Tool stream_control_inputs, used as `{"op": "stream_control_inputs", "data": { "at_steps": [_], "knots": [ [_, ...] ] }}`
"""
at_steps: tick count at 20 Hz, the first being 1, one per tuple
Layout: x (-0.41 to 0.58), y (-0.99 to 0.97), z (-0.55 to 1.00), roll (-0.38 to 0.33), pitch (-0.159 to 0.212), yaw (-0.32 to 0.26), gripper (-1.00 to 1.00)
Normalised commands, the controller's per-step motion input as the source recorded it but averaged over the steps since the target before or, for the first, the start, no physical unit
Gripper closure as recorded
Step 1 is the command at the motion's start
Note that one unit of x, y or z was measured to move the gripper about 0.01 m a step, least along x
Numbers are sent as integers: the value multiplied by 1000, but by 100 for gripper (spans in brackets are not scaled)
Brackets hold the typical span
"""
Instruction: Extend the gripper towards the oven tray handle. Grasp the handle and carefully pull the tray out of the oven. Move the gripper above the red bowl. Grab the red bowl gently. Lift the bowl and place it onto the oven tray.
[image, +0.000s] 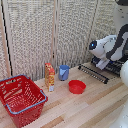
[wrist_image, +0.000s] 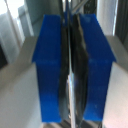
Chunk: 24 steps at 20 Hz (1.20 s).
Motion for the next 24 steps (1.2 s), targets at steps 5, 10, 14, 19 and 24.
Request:
{"op": "stream_control_inputs", "data": {
  "at_steps": [5, 10, 14, 19, 24],
  "knots": [
    [110, 962, -195, 12, 0, 0, 100],
    [55, 967, -236, -18, -3, 0, 100],
    [171, 396, -34, -51, 19, 28, 100],
    [28, 67, -27, 3, 0, 44, -100],
    [-20, 173, 1, -21, 2, 82, -100]
  ]
}}
